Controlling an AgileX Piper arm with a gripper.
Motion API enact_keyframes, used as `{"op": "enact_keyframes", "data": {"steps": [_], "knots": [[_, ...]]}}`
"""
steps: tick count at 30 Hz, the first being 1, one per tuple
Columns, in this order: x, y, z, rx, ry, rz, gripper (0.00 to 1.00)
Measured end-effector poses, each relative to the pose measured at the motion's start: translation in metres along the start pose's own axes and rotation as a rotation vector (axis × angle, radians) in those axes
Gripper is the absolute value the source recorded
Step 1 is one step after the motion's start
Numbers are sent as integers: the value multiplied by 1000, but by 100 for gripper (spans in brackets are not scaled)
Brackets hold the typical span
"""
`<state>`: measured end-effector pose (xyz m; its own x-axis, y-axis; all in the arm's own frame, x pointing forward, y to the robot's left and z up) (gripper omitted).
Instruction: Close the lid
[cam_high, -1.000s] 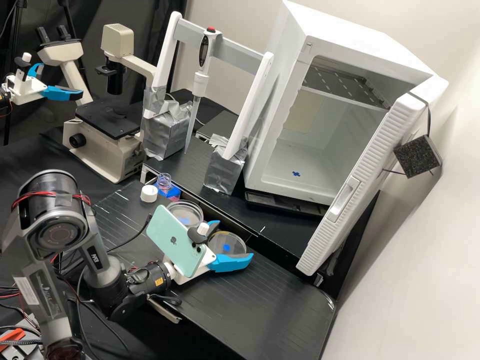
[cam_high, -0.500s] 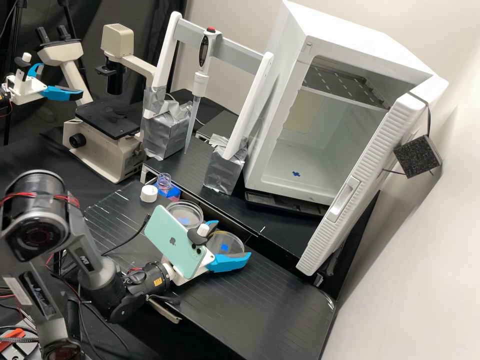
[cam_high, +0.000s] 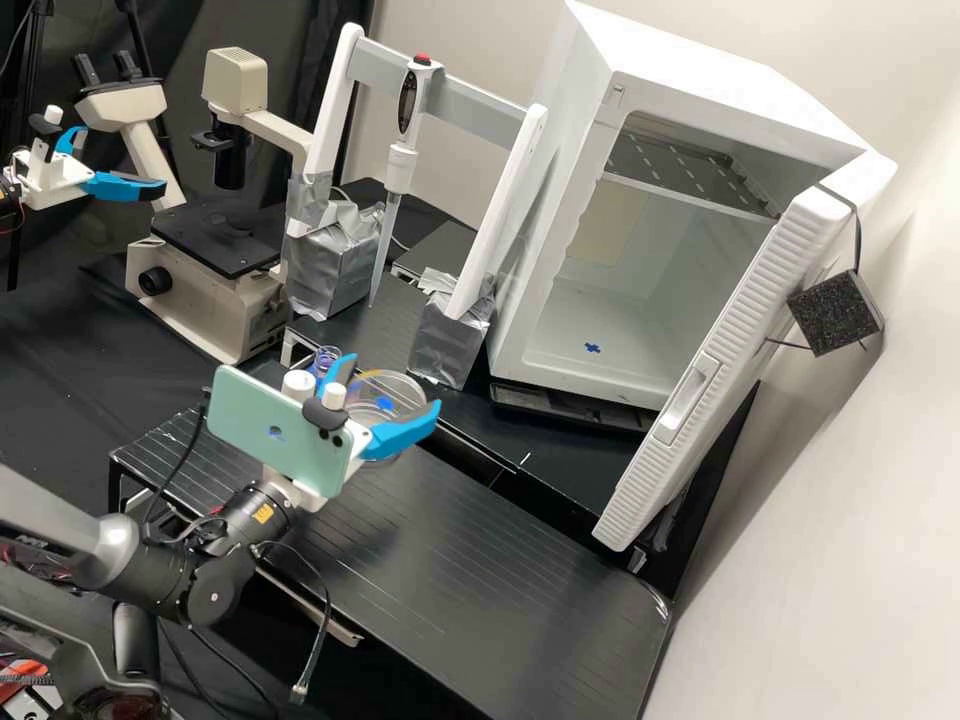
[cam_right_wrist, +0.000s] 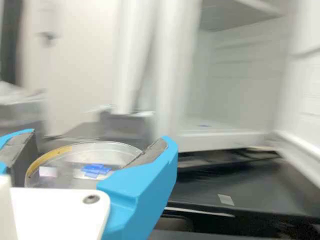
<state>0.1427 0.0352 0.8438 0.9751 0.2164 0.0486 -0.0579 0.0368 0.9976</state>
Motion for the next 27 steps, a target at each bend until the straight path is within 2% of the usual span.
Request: {"op": "enact_keyframes", "data": {"steps": [2, 4, 6, 7, 8, 9, 12, 16, 27], "knots": [[5, -8, -4, -16, 11, -30, 0], [10, -16, -7, -12, 18, -49, 0], [15, -22, -5, 7, -16, -39, 0], [18, -26, -5, 2, -32, -36, 0], [21, -32, -4, 22, -61, -29, 0], [24, -36, -2, 26, -79, -25, 0], [29, -50, 5, 11, -149, -47, 0], [31, -53, 7, -11, -150, -25, 0], [32, -45, 18, -35, -185, 11, 0]]}}
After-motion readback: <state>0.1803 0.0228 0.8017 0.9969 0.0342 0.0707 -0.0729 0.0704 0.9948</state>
